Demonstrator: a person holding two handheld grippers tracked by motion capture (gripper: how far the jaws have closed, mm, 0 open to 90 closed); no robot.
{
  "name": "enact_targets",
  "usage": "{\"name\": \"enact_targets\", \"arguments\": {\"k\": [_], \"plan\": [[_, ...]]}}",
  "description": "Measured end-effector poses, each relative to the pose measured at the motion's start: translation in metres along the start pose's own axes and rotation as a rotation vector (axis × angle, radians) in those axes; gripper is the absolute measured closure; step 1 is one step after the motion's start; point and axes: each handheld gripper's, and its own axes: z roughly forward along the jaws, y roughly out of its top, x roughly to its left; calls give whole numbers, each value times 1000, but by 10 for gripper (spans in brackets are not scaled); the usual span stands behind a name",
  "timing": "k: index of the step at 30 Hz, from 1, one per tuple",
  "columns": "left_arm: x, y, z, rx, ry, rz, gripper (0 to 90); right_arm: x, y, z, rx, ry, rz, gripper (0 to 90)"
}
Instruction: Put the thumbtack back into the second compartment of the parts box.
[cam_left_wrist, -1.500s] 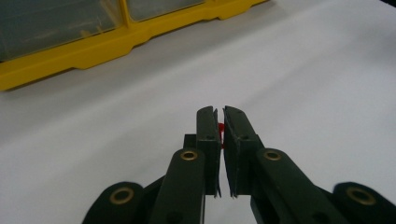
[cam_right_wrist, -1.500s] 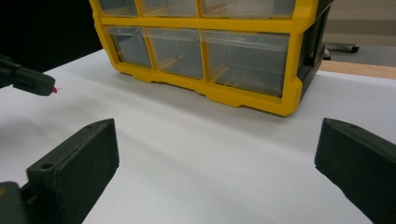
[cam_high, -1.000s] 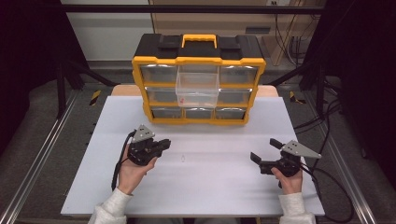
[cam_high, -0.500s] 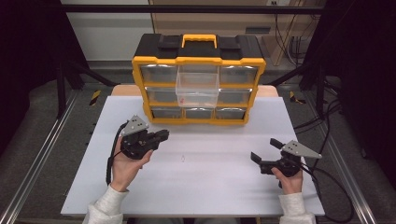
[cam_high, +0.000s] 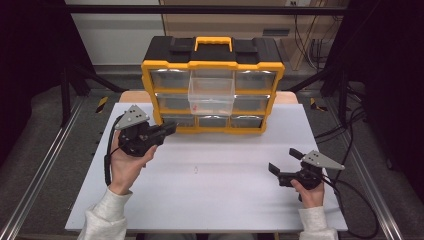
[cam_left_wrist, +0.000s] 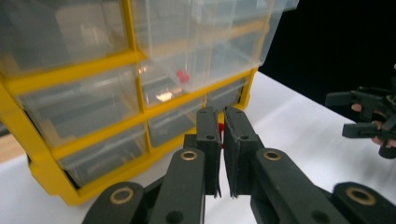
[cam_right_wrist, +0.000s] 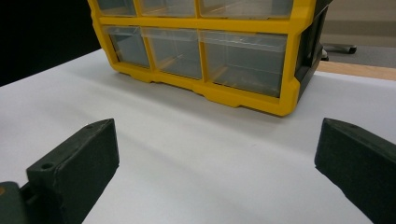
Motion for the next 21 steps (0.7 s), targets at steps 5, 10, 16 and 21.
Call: {"name": "enact_targets", "arguments": {"k": [5,10,16,21], "plan": [[0,17,-4,-17,10,19,846,0,0,0,-1,0,0,3],[-1,33,-4,-31,7,22,846,0,0,0,-1,0,0,3],[-6,53,-1,-51,5,43,846,0,0,0,-1,1,1,3],[-11,68,5,-52,7,57,846,0,0,0,-2,1,0,3]]}}
